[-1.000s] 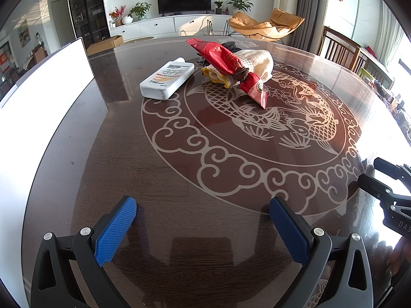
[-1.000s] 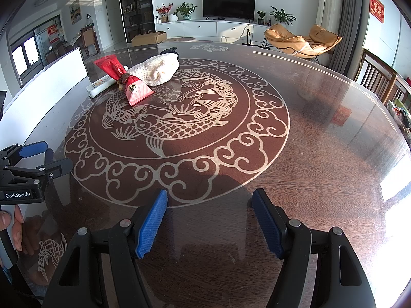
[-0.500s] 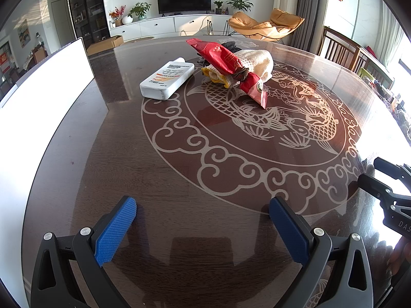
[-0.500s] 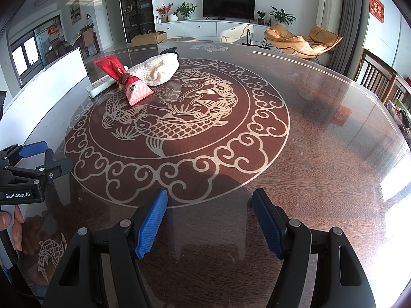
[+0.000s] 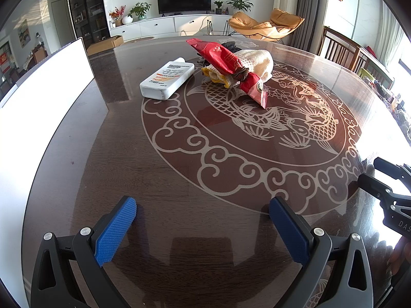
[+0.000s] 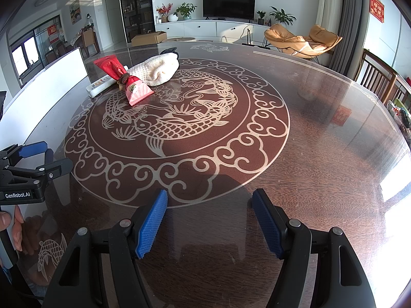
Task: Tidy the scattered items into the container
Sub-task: 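Lower the right gripper onto the red packet's tied neck and close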
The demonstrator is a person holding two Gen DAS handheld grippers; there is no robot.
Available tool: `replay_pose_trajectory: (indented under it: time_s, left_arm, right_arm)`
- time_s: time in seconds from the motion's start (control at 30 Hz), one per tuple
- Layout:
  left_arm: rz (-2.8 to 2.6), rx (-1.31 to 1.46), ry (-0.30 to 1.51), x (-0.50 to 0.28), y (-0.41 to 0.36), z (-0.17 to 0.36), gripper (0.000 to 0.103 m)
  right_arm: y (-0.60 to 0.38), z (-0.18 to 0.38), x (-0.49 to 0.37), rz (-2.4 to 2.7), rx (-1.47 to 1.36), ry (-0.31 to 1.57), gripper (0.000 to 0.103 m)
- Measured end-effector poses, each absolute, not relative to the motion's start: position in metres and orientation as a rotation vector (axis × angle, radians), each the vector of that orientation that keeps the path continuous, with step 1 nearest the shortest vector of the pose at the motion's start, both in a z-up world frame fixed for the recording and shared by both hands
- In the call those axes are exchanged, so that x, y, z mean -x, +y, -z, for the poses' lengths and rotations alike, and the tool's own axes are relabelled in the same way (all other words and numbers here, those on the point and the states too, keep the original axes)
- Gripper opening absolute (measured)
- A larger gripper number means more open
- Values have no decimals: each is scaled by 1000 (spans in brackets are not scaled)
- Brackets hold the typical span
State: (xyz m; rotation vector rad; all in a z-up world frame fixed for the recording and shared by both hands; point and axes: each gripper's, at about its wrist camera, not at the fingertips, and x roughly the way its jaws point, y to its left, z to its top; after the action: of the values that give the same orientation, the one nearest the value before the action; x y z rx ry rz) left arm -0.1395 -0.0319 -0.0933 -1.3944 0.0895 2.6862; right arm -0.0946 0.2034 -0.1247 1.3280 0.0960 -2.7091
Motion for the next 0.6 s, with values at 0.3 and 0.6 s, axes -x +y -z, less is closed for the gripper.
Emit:
replay_pose_trajectory:
  time_s: [0.3,0.6]
  left_arm:
    - [-2587,1380,163,138,-39,91,103]
    - [-2623,1370,135,100,-86,92,103]
  right_arm:
    - [203,125,95,2709,-1328,96,70]
    - [176,120,133,2499,-1309,109,71]
